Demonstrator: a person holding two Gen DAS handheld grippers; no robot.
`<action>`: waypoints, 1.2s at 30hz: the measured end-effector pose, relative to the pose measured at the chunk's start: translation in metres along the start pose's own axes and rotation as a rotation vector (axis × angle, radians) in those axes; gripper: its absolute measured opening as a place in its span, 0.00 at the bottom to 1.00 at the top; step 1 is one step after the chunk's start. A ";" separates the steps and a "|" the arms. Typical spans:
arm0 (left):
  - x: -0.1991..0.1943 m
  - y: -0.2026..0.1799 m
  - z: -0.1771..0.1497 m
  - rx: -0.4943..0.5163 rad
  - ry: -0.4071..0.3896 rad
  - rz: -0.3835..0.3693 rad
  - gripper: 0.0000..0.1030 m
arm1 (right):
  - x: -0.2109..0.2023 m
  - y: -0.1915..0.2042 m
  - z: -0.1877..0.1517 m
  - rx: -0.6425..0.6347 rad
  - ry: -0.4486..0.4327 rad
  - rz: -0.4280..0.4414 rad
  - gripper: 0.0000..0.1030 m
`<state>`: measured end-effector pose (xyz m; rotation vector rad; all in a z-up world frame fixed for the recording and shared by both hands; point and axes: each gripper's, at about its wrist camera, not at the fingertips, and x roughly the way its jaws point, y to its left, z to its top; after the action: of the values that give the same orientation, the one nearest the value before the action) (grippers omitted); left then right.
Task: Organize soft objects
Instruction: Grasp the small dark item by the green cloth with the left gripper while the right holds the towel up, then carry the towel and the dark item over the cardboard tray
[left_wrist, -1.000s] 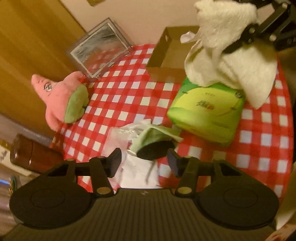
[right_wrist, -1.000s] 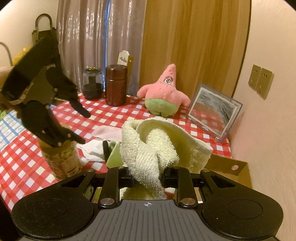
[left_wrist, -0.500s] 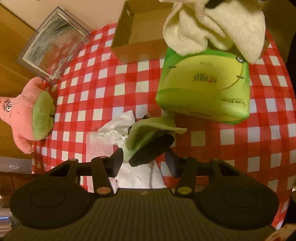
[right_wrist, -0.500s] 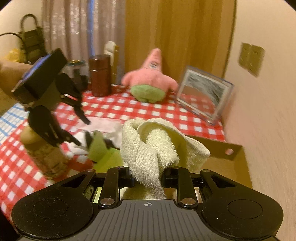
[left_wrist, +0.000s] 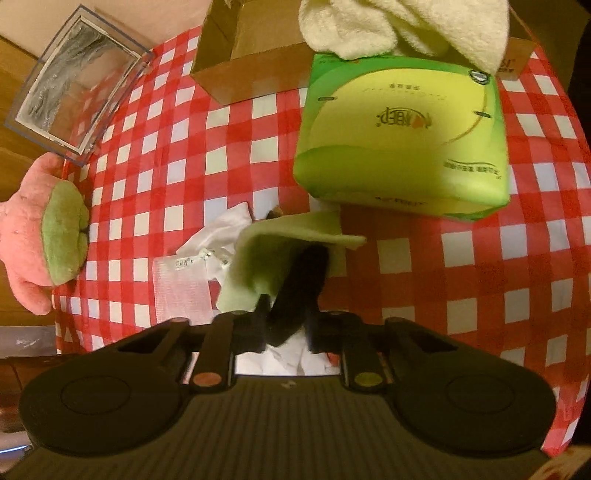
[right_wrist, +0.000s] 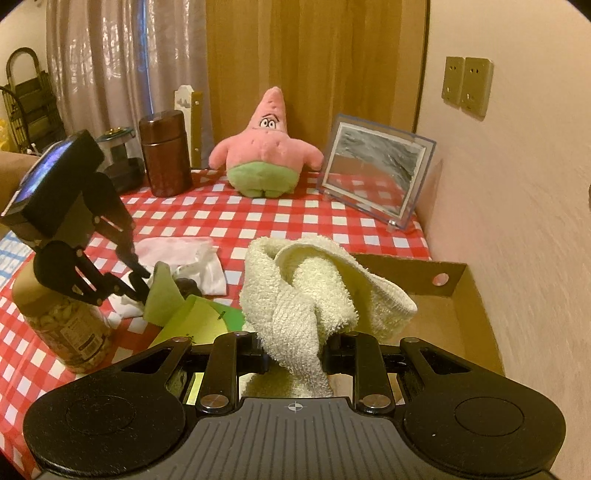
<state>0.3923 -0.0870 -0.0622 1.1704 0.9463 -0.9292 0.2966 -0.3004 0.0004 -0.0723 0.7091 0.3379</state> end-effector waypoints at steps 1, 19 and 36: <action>-0.004 -0.001 -0.001 0.004 0.004 0.002 0.12 | -0.001 0.000 0.000 0.001 -0.001 0.000 0.24; -0.116 -0.011 -0.034 -0.333 -0.107 0.054 0.09 | -0.041 0.014 0.003 0.027 -0.032 0.012 0.24; -0.183 -0.034 0.009 -0.799 -0.387 -0.033 0.09 | -0.115 -0.003 0.000 0.054 -0.124 -0.045 0.24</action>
<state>0.3011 -0.0843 0.1004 0.2845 0.8880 -0.6614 0.2168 -0.3353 0.0748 -0.0157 0.5928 0.2769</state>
